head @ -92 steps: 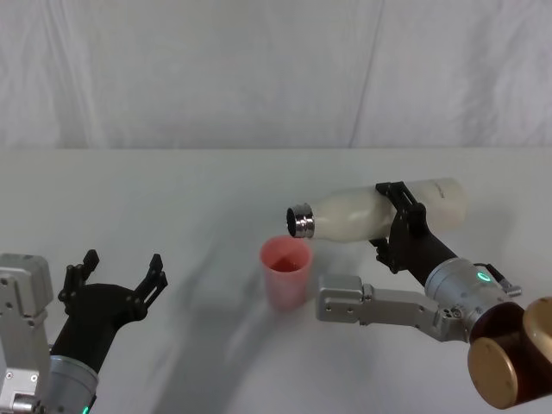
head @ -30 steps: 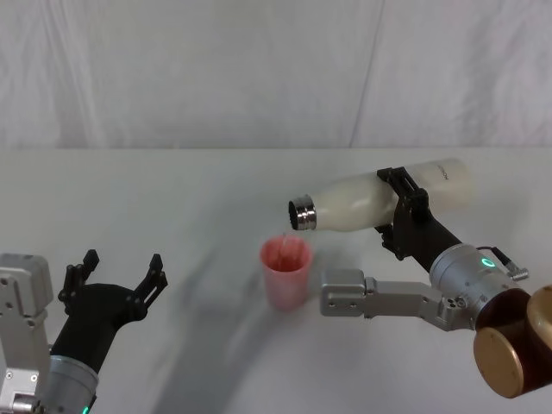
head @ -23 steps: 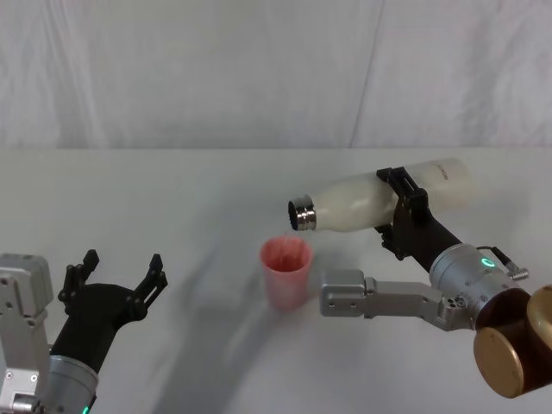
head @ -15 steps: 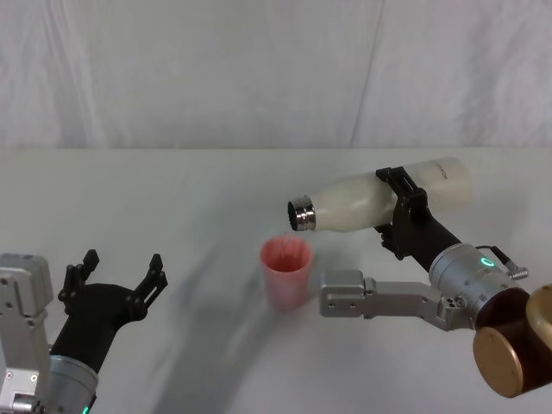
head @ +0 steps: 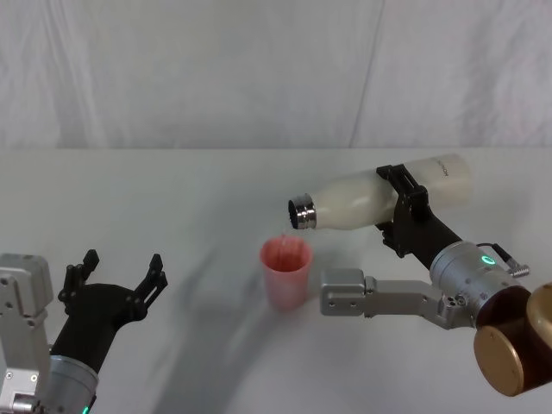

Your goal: Grasp the thermos with one hand and pour water into the cup lid.

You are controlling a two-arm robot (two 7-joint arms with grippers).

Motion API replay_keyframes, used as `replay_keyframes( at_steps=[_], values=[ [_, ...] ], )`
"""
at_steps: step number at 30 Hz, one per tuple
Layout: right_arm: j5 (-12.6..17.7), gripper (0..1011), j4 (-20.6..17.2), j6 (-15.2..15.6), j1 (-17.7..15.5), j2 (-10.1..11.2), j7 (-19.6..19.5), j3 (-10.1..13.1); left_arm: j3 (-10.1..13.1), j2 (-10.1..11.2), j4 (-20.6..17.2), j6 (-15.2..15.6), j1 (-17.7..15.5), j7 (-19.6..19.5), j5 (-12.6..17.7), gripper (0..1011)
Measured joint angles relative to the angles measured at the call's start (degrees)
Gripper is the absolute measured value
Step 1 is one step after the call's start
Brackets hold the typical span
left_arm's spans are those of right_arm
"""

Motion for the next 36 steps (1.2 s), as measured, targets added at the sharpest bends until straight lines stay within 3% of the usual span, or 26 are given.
replay_keyframes(
  at_steps=[36],
  values=[
    [-0.56, 946, -0.32, 0.34, 0.14, 0.37, 0.41, -0.08, 0.00, 0.00, 0.00, 0.00, 0.00, 0.00, 0.00, 1001]
  ],
)
